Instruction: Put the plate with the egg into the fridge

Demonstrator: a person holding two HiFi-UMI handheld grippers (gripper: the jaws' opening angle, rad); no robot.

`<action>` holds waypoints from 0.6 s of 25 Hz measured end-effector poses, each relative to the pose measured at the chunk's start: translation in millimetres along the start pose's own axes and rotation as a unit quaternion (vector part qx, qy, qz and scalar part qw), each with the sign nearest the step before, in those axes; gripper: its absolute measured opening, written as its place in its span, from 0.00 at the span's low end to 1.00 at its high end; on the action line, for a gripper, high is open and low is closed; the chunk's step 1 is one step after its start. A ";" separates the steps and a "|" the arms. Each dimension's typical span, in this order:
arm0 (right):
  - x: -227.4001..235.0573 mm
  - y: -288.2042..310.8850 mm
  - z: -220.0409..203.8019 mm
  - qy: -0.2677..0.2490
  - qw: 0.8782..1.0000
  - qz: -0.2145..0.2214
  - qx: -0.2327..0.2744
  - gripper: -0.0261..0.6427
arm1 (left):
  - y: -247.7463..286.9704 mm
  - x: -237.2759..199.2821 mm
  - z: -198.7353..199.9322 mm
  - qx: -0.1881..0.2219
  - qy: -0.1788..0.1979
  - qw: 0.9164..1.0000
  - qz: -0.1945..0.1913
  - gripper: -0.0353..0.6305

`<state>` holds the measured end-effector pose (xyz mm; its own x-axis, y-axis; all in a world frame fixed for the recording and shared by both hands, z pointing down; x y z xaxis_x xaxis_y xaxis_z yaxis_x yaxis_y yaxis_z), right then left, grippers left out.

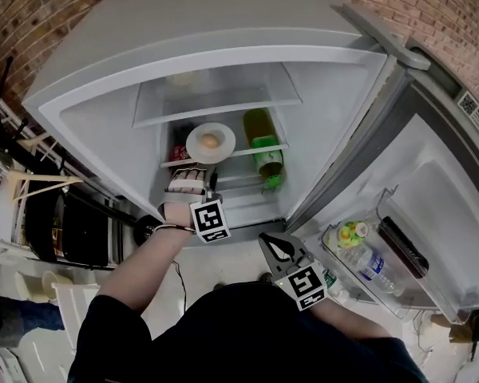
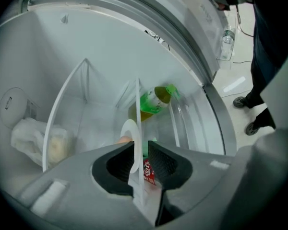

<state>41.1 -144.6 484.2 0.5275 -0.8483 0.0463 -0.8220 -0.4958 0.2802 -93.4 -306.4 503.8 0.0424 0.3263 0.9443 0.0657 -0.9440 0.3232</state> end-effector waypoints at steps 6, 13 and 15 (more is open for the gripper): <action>-7.6 11.3 5.1 -0.005 1.000 0.017 0.008 0.06 | -32.2 -5.2 1.4 0.012 -0.019 1.000 0.015 0.19; -12.5 19.5 8.6 -0.009 0.999 0.034 0.008 0.06 | -71.4 -12.1 -1.4 0.017 -0.109 0.994 0.026 0.12; -14.0 22.5 9.6 -0.011 0.999 0.039 0.008 0.06 | -83.9 -11.8 -0.9 0.023 -0.145 0.989 0.025 0.10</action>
<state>13.1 -145.6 480.6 0.4569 -0.8883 0.0457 -0.8638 -0.4308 0.2613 -100.4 -231.1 465.7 0.3303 0.2860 0.8995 0.1019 -0.9582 0.2673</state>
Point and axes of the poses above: the fingertips, and each gripper's own axes: y forward along the fingers, x to its right, z out of its top, the point moved 4 cm from there along -y, backward along the fingers, and after that the axes turned 12 degrees about z, right-handed, at the moved point
